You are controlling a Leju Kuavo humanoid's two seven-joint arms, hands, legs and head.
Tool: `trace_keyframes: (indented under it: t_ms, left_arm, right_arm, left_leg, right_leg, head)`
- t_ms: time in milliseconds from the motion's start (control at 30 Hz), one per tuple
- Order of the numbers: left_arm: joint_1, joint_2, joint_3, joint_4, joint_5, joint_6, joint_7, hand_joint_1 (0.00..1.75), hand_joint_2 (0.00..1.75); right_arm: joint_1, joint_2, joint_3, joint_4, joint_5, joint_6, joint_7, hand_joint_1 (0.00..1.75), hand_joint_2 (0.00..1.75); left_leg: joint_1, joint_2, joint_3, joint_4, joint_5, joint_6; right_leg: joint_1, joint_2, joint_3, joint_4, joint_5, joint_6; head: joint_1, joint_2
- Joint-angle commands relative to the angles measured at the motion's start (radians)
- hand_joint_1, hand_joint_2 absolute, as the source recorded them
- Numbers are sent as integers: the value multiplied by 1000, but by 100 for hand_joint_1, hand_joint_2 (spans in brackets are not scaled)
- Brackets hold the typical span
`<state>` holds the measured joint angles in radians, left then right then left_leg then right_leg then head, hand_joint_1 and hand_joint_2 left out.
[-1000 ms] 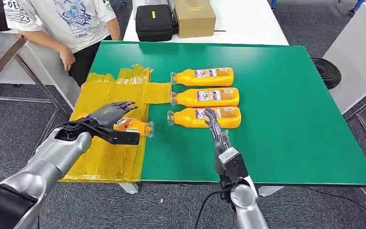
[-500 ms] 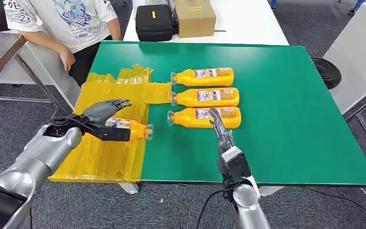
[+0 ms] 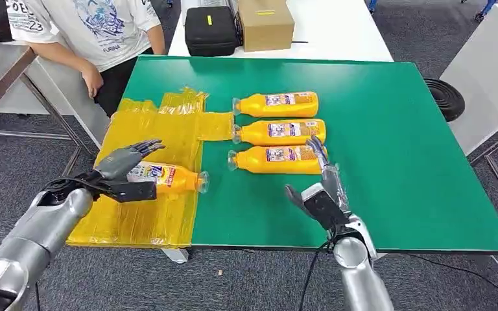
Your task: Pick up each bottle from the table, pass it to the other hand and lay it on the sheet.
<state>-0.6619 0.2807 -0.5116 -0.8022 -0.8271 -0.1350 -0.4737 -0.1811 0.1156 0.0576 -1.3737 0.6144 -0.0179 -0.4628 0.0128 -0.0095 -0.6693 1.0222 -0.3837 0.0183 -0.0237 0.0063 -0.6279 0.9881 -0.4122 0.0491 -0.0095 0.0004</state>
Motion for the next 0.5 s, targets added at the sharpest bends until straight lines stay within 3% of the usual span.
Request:
trace_keyframes:
  t_ms: [33,167,233,300,500]
  left_arm:
    - [45,25,94,-78,32,-28,-23,0,175]
    - [104,-40,218,-112,149,-32,-79,0,175]
    - [115,-44,218,-120,147,-28,-77,0,175]
    - [155,-68,270,-163,201,-40,-117,0,175]
    - [240,-158,404,-230,315,-62,-174,0,175]
  right_arm:
    - [-133,-81,-34,175,79,-30,43,0,175]
    - [-274,-131,-37,343,120,7,89,0,175]
    - [-291,-137,-39,366,122,8,87,0,175]
    - [-363,-155,-3,479,158,29,88,0,175]
    - [-591,-155,160,838,251,94,66,0,175]
  left_leg:
    - [0,4,6,0,-3,0]
    - [0,4,5,0,-2,0]
    - [0,3,4,0,-1,0]
    - [0,4,9,0,-3,1]
    - [-1,6,6,0,-2,1]
  right_leg:
    - [1,2,5,-1,-1,-2]
    - [0,3,5,-1,-1,-2]
    - [0,2,3,-1,0,-1]
    - [1,2,9,-2,-2,-3]
    - [0,5,5,-1,0,-1]
  head:
    - [0,0]
    - [0,0]
    - [0,0]
    - [0,0]
    - [0,0]
